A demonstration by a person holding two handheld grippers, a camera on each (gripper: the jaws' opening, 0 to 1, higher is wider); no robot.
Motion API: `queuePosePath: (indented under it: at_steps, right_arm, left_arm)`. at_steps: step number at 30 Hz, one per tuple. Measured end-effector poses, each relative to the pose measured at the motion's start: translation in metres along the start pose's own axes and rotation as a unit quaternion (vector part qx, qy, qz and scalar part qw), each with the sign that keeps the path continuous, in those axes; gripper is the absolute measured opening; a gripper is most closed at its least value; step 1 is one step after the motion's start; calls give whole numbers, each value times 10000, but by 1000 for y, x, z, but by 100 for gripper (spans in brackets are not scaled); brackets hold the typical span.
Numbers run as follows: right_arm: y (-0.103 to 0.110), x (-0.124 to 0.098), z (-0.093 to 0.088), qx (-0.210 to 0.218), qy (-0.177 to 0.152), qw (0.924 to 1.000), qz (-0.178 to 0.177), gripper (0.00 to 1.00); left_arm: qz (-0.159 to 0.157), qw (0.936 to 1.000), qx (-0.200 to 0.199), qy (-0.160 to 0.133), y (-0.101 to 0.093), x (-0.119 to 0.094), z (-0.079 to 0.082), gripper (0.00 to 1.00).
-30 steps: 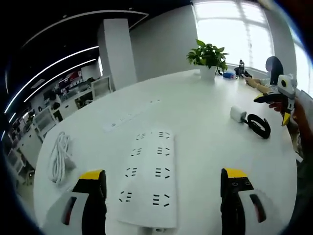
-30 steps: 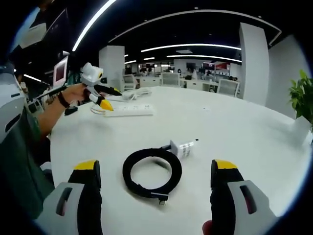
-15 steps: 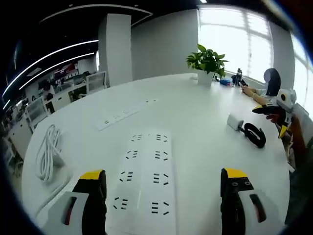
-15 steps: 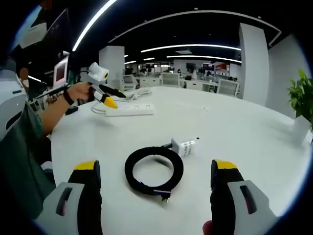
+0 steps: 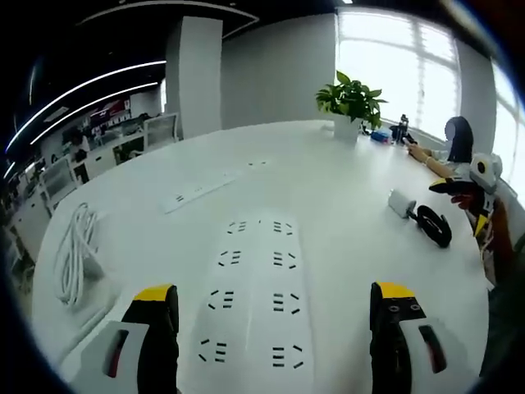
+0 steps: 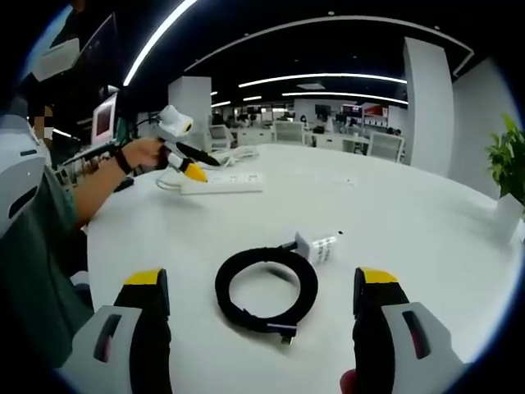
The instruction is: Straighten the power strip on the desk, plug the charger into it
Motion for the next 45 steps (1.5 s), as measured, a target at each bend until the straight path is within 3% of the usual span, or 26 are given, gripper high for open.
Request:
queuePosePath:
  at_steps: [18,20,27,45]
  right_arm:
    - [-1,0,-1,36,-36,10000,-10,93]
    - [-2,-1,-2,44,-43,10000,-13,93]
    - [-3,0,-4,74,-60,10000,1,93]
    - [-5,-5,-6,78,-25,10000,-53,93]
  left_arm:
    - [-80,9997,67,198,1,17,-2,99]
    - [-112,9996,84,234,0,17,-3,89]
    - [-145,9993,131,306,-2,23,-3,91]
    - [-201,9987,140,443,3,38,-6,83]
Point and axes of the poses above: the point that each gripper's makers call its tool centre point, and the gripper's own axes: x roughly forward along the fingers, y roughly to its left, z roughly out of its top, the point moved 1 cm from there along -x, roughly backward along the fingers, and after that the axes turned 14 degrees about z, right-handed, at the moved point
